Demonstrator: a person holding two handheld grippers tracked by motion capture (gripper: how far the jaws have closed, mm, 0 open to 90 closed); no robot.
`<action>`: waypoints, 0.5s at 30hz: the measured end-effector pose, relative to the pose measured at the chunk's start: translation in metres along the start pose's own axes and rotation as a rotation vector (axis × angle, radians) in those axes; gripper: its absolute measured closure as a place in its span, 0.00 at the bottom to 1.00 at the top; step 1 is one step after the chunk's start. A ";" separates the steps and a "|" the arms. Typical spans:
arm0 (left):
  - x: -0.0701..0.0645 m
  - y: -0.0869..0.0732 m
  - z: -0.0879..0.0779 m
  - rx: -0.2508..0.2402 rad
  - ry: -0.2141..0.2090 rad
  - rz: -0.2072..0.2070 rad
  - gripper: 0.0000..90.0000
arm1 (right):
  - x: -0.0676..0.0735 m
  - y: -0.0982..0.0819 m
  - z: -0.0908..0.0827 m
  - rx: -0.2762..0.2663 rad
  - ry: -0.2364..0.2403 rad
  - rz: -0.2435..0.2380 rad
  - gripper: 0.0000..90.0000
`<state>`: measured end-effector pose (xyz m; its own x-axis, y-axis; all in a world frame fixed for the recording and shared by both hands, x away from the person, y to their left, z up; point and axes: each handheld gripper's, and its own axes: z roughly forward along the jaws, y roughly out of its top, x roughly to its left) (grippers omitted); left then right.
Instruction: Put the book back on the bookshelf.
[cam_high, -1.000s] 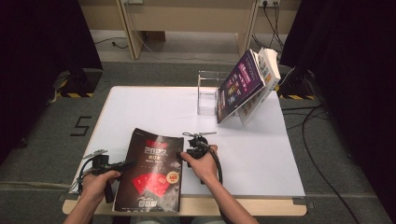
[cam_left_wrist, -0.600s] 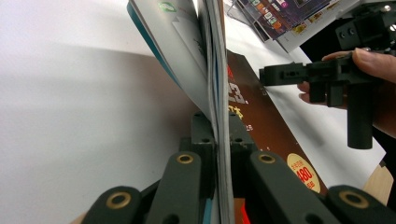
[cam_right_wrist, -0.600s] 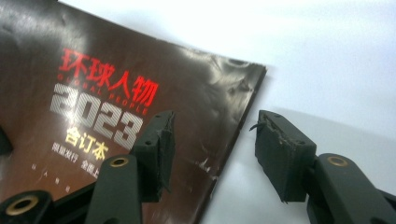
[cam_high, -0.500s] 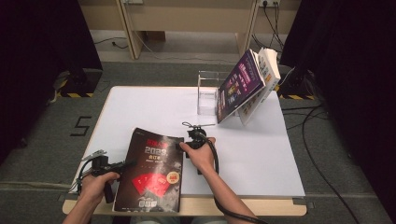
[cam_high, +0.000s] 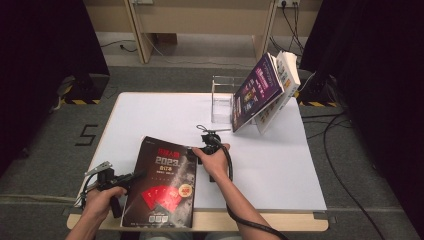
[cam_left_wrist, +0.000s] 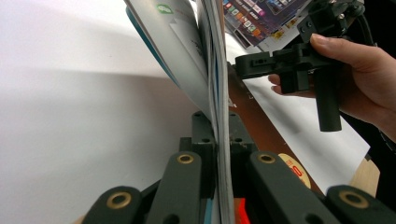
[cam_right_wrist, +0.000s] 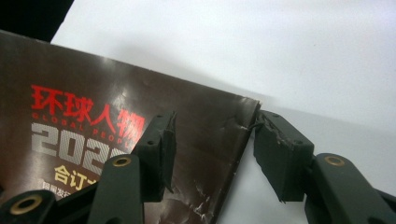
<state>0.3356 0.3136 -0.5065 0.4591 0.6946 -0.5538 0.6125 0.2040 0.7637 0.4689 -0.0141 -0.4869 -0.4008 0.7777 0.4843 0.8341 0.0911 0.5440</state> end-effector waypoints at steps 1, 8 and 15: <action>0.000 0.000 0.000 0.000 0.000 0.001 0.95 | -0.001 0.000 0.000 -0.001 0.004 0.002 0.55; 0.000 -0.001 0.000 -0.008 -0.018 0.003 0.95 | -0.006 0.004 0.002 -0.001 0.046 0.029 0.55; 0.001 -0.001 0.000 -0.012 -0.023 -0.001 0.95 | -0.006 0.005 0.002 0.006 0.038 0.018 0.58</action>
<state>0.3355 0.3146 -0.5077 0.4730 0.6782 -0.5624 0.6058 0.2131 0.7666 0.4757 -0.0170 -0.4885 -0.3995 0.7554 0.5194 0.8435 0.0810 0.5310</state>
